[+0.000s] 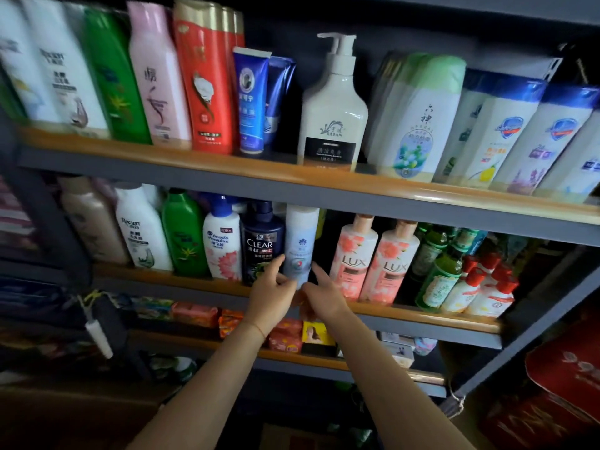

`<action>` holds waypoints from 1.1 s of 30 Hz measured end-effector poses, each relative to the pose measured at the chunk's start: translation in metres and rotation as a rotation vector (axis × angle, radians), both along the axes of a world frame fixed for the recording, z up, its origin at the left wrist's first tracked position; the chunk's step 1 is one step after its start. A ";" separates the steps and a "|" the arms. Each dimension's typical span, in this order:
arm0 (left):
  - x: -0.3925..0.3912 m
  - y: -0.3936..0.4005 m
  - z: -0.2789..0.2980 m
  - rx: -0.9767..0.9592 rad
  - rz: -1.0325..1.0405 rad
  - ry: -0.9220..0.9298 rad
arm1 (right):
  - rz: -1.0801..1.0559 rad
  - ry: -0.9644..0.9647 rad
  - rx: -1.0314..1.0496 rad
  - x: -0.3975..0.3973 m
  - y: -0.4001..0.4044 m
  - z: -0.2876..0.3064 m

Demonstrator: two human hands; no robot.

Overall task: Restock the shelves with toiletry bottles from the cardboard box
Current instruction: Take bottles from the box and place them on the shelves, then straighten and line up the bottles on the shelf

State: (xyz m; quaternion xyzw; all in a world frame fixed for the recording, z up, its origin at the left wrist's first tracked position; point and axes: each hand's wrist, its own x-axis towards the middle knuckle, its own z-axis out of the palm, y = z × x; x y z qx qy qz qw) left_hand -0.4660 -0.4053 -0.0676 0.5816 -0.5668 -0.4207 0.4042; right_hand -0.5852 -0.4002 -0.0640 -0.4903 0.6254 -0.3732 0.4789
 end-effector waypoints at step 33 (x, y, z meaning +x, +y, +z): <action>0.047 -0.024 0.165 -0.938 0.055 -0.296 | -0.262 0.348 -0.536 0.004 -0.061 0.271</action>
